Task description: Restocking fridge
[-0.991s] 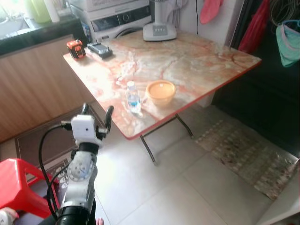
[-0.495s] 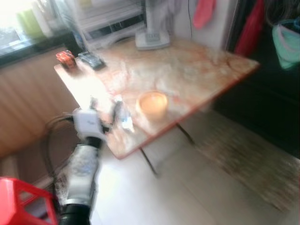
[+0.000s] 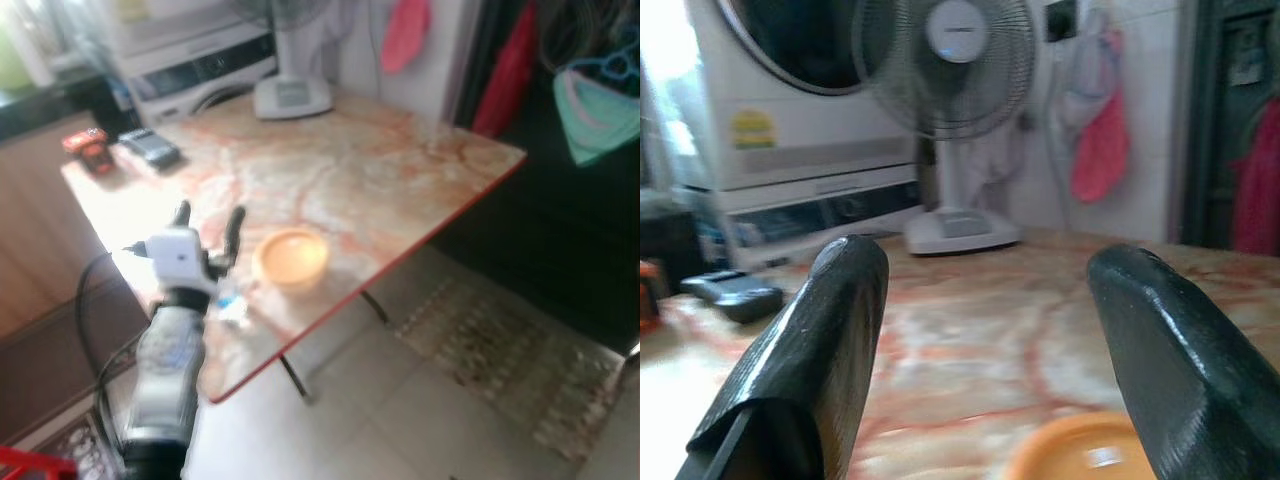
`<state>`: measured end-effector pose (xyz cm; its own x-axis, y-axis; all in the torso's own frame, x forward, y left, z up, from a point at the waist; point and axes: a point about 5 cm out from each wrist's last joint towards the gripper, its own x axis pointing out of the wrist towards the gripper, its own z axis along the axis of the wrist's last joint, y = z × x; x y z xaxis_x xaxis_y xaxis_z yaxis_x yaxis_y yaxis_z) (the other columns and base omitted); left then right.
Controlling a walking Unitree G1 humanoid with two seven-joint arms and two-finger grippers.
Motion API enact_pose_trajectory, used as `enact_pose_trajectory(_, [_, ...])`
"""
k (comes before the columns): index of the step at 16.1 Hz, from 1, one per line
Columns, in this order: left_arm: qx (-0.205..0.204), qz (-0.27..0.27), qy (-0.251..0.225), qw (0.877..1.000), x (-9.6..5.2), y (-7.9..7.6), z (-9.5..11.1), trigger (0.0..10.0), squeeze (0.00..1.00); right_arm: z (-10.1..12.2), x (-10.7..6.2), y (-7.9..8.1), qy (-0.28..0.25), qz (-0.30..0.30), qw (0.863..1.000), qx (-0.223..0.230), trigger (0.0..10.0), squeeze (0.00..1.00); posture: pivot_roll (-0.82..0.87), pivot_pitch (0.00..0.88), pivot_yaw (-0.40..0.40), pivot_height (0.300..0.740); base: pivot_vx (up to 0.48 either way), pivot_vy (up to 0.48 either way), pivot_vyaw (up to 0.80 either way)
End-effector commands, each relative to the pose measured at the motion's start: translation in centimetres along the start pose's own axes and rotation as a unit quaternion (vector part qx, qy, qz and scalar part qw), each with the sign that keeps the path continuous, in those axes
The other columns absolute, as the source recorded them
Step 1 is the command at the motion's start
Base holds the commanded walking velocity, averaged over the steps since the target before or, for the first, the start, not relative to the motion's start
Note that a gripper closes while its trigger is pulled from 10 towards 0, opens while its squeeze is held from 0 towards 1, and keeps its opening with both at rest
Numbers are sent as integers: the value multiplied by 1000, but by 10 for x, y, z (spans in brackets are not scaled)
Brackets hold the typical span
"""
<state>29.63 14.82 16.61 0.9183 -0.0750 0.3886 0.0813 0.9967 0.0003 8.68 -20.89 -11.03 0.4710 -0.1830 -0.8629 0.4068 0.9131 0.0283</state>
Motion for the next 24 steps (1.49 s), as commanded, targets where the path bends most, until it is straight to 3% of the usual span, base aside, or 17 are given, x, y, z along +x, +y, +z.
enact_pose_trajectory(1, [17,25,-8,1000,-4,10,7,10000,0,-14,-3,2,24,5,1000,-4,10000,0,63,0,60,740,0,0,0])
enact_pose_trajectory(5, [35,41,-17,998,-3,-1,27,10000,0,-8,-3,-10,18,-12,1000,-12,10000,0,126,0,71,740,0,0,0])
enact_pose_trajectory(7, [16,36,-19,999,7,-2,49,10000,0,-8,-3,-14,18,-17,1000,-6,10000,0,122,0,56,740,0,0,0])
enact_pose_trajectory(9, [-13,38,35,999,28,-1,65,10000,0,-9,-4,-15,26,-15,999,-25,10000,0,124,0,48,740,0,0,0])
enact_pose_trajectory(11, [-51,43,117,991,37,-2,64,10000,0,-9,-4,-15,27,-15,999,-30,10000,0,122,0,45,740,0,0,0])
enact_pose_trajectory(12, [-38,32,170,984,44,0,66,10000,0,-10,-4,-16,31,-15,999,-36,10000,0,118,0,44,740,0,0,0])
enact_pose_trajectory(13, [-23,22,175,984,51,1,73,10000,0,-11,-4,-16,35,-14,999,-36,10000,0,127,0,33,740,0,0,0])
enact_pose_trajectory(14, [-5,-26,195,980,58,-1,79,10000,0,-11,-4,-16,41,-14,998,-42,10000,0,127,0,34,740,0,0,0])
enact_pose_trajectory(16, [-9,-50,258,965,66,6,74,10000,0,-12,-4,-15,41,-10,998,-37,10000,0,116,0,50,740,0,0,0])
enact_pose_trajectory(17, [9,-74,314,946,64,10,63,10000,0,-12,-4,-14,41,-7,999,-34,10000,0,105,0,60,740,0,0,0])
enact_pose_trajectory(18, [37,-88,337,937,62,10,59,10000,0,-13,-4,-14,42,-7,999,-32,10000,0,100,0,65,740,0,0,0])
enact_pose_trajectory(19, [52,-109,348,930,61,8,57,10000,0,-14,-4,-14,44,-6,999,-29,10000,0,97,0,72,740,0,0,0])
enact_pose_trajectory(21, [44,-125,384,914,58,9,52,10000,0,-15,-4,-14,49,-6,998,-32,10000,0,86,0,76,740,0,0,0])
enact_pose_trajectory(24, [48,-124,407,904,54,13,47,10000,0,-16,-5,-16,52,-7,998,-36,10000,0,82,0,71,740,0,0,0])
